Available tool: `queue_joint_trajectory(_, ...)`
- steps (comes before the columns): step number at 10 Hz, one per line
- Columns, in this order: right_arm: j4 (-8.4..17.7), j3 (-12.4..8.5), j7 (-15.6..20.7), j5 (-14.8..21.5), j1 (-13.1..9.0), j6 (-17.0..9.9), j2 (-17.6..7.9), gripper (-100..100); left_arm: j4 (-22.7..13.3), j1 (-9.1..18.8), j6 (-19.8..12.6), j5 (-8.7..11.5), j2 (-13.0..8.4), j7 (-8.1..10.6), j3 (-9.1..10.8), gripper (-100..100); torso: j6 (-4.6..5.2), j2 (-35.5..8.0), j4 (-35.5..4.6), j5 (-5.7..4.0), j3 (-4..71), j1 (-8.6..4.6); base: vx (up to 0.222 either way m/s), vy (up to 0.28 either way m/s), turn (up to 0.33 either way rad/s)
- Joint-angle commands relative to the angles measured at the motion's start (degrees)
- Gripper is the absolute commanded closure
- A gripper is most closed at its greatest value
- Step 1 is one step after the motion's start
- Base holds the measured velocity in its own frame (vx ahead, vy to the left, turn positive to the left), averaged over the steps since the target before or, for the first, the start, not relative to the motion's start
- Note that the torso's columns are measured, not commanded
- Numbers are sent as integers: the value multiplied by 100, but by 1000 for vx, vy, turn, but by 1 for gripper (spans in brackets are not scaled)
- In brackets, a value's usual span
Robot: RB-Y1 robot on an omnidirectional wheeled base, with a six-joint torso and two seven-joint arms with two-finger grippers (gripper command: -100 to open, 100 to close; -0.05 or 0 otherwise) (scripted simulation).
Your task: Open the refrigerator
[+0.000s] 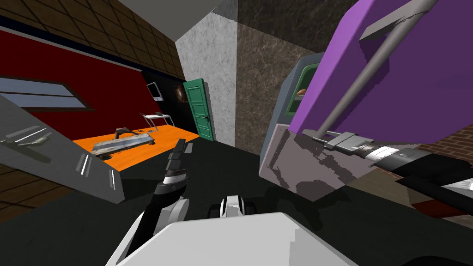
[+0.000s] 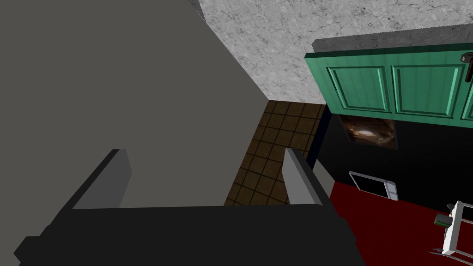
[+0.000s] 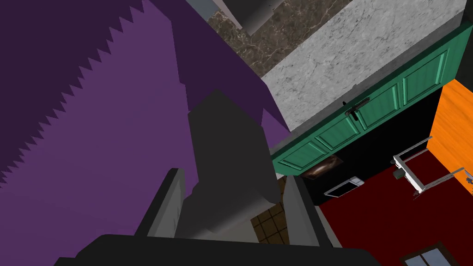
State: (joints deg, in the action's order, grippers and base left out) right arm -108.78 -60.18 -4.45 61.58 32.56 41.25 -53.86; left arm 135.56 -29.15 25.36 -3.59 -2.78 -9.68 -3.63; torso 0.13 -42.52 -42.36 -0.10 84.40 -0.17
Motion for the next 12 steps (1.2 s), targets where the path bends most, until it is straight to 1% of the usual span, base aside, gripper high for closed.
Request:
queue_joint_trajectory(1, -211, 32, 11, -162, -68, 185, 5, 100, 0, 0, 0, 0, 0, 0, 0, 0, 1, 19, -1, 9, 14, 5, -297, -148, 32)
queue_joint_trajectory(5, -539, 140, 51, -401, -207, 445, 17, 100, 0, -1, 0, 0, 0, 0, 0, 0, -10, 24, -2, 23, 22, 25, -280, -162, 50)
queue_joint_trajectory(6, -504, 116, 34, -359, -158, 408, 34, 100, 0, -1, 0, 0, 0, 0, 0, 0, -12, 24, 1, 22, 17, 31, -111, -73, 14)
queue_joint_trajectory(7, -602, 165, 42, -430, -182, 505, 45, 100, 1, -3, 0, 0, 1, 0, -1, 0, -10, 63, 10, 25, 42, 46, -97, -92, 29)
queue_joint_trajectory(8, -668, 198, 53, -492, -214, 570, 50, 100, 1, -3, 1, 0, 0, 0, 0, 0, -24, 64, 15, 27, 49, 33, -193, -224, 89)
queue_joint_trajectory(10, -801, 263, 76, -614, -277, 699, 62, 100, 0, -1, 0, 0, -1, 0, 0, 0, -4, -2, -4, 2, 5, -18, -256, -204, 107)
queue_joint_trajectory(12, -934, 329, 98, -737, -340, 828, 74, 100, 0, -1, 0, 0, 0, 0, 0, 0, 5, -9, -4, -4, -7, -8, -246, -204, 44)
